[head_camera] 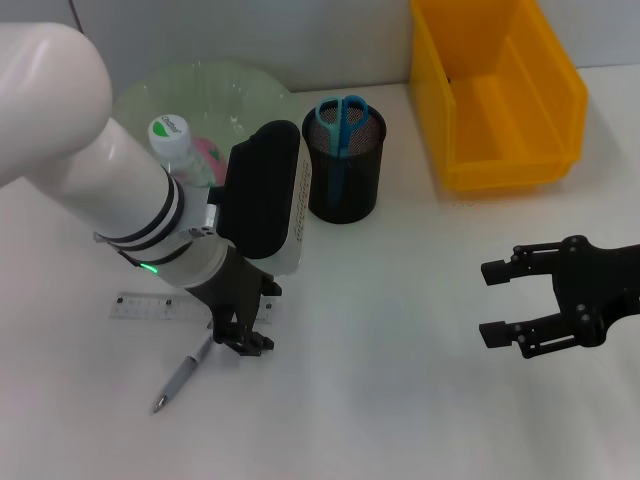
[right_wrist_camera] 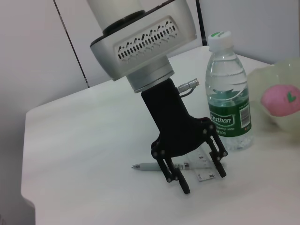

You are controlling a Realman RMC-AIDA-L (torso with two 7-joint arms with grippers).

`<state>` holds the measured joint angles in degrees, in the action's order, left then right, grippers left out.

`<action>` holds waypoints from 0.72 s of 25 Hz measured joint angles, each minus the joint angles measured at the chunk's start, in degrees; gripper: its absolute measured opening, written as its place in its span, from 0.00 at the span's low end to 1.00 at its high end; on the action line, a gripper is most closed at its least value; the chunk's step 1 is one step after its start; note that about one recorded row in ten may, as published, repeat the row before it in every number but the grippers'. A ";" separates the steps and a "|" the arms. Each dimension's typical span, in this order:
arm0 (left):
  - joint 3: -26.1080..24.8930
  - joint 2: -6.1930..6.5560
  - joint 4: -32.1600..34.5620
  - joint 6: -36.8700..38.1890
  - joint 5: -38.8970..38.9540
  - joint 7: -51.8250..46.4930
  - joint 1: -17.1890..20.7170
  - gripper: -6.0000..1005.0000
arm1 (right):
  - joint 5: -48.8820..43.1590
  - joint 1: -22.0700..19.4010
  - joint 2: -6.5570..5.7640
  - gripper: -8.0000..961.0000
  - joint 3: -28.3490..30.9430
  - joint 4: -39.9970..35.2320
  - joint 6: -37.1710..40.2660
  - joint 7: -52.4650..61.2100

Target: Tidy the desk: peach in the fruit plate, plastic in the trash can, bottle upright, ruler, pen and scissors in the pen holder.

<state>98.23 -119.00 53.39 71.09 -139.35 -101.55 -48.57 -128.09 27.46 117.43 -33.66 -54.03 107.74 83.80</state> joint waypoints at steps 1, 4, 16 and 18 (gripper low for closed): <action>-0.01 0.00 -0.02 -0.01 0.00 0.09 -0.02 0.64 | 0.00 -0.02 0.03 0.84 0.00 -0.05 0.00 0.00; 0.02 -0.02 -0.10 -0.03 -0.01 0.49 -0.09 0.64 | -0.03 -0.04 0.06 0.84 0.00 -0.13 0.00 0.01; -0.01 -0.04 -0.39 0.04 -0.05 2.23 -0.10 0.63 | -0.05 0.20 0.31 0.84 0.00 -0.11 0.05 0.04; -0.01 -0.04 -0.39 0.04 -0.05 2.23 -0.10 0.61 | -0.06 0.26 0.36 0.84 0.00 -0.11 0.07 0.06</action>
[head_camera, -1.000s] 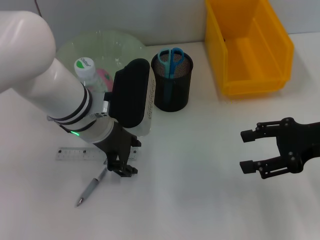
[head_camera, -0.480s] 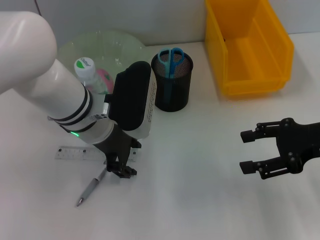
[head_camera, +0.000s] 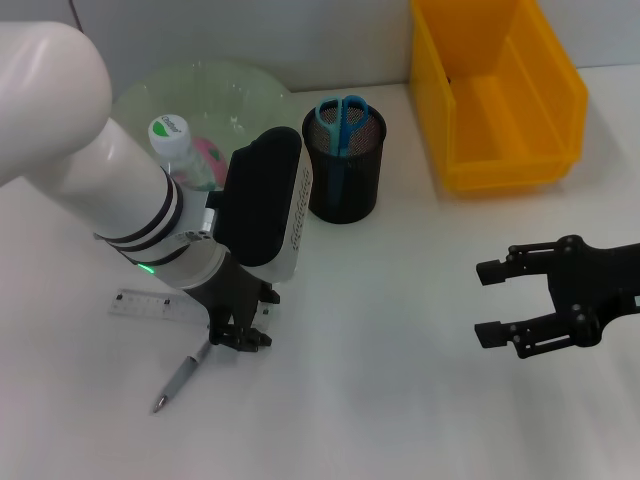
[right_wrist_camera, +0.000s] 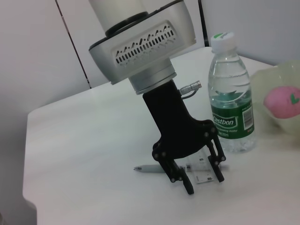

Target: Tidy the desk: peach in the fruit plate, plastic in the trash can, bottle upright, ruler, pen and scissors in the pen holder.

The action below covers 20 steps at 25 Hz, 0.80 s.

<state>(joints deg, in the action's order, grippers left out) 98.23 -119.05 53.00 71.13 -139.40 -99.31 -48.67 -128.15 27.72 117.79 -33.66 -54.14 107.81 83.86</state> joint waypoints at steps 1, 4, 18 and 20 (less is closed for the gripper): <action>0.00 0.00 0.00 0.00 0.00 0.00 0.00 0.60 | 0.00 0.05 0.04 0.84 0.00 0.00 0.01 0.02; -0.13 0.03 0.00 0.38 -0.07 1.08 -0.05 0.55 | -0.05 0.13 0.15 0.84 0.00 -0.02 0.02 0.10; -0.28 0.13 0.00 0.37 -0.41 2.72 -0.02 0.47 | -0.27 0.22 0.30 0.84 0.00 -0.10 0.00 0.18; -0.47 0.16 -0.03 0.35 -0.42 3.60 -0.02 0.47 | -0.32 0.29 0.33 0.84 0.00 -0.10 0.00 0.34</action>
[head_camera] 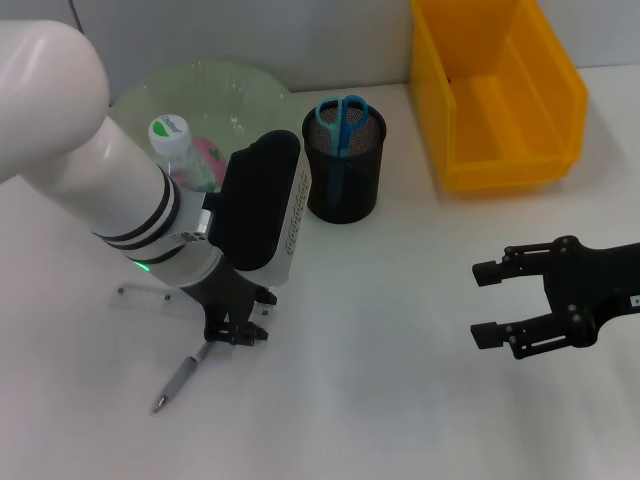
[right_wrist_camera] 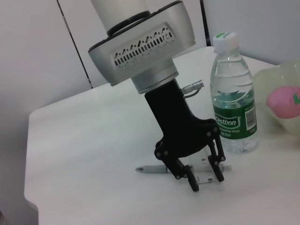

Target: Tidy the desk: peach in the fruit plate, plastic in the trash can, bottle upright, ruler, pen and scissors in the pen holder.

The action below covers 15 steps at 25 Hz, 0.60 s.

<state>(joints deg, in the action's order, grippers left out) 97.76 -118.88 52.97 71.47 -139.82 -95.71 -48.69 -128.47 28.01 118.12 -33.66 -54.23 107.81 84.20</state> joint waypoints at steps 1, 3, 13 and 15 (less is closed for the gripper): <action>-0.02 0.02 -0.16 -0.06 -0.01 0.27 0.00 0.45 | -0.02 0.06 0.01 0.84 0.00 0.00 0.00 0.19; -0.05 0.06 -0.60 -0.17 -0.02 0.74 0.00 0.42 | -0.09 0.31 0.02 0.84 0.00 -0.04 0.00 0.62; -0.23 -0.05 -0.20 1.30 0.11 0.91 -0.12 0.26 | -0.21 0.46 0.29 0.84 -0.71 -0.70 0.04 1.23; -0.38 -0.09 -0.08 1.97 0.27 0.84 -0.32 0.18 | -0.20 0.44 0.29 0.84 -0.71 -0.72 0.04 1.23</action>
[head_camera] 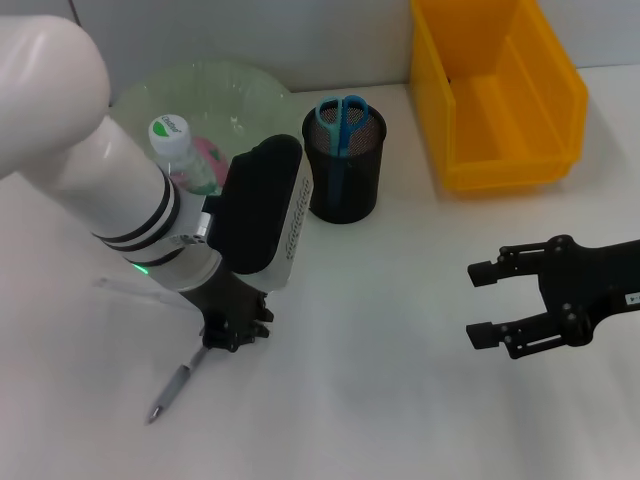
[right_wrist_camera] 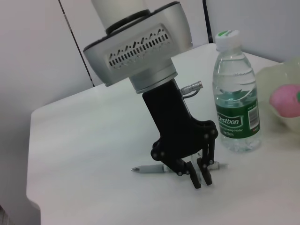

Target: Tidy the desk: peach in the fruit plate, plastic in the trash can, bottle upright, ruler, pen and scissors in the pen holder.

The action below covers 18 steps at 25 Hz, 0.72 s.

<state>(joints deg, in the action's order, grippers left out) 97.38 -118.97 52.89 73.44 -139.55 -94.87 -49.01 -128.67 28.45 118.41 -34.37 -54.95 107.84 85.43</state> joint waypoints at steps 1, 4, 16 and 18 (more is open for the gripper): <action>-0.40 -0.02 0.07 0.64 0.13 -0.17 -0.30 0.13 | 0.00 -0.05 0.00 0.84 0.00 0.00 0.00 0.00; -1.42 -0.08 0.57 1.65 0.25 -0.35 -0.80 0.09 | 0.00 -0.06 0.00 0.84 0.00 0.00 0.00 0.00; -0.54 -0.19 7.19 3.27 0.46 -2.81 0.13 0.02 | 0.00 -0.41 -0.10 0.84 0.00 0.03 0.08 -0.27; -0.57 -0.20 8.07 3.36 0.59 -3.15 0.50 0.02 | 0.00 -0.43 -0.15 0.84 0.00 0.03 0.08 -0.31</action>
<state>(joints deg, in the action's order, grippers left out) 96.81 -119.17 60.96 76.80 -138.96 -98.02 -48.51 -128.67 28.02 118.26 -34.36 -54.93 107.93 85.12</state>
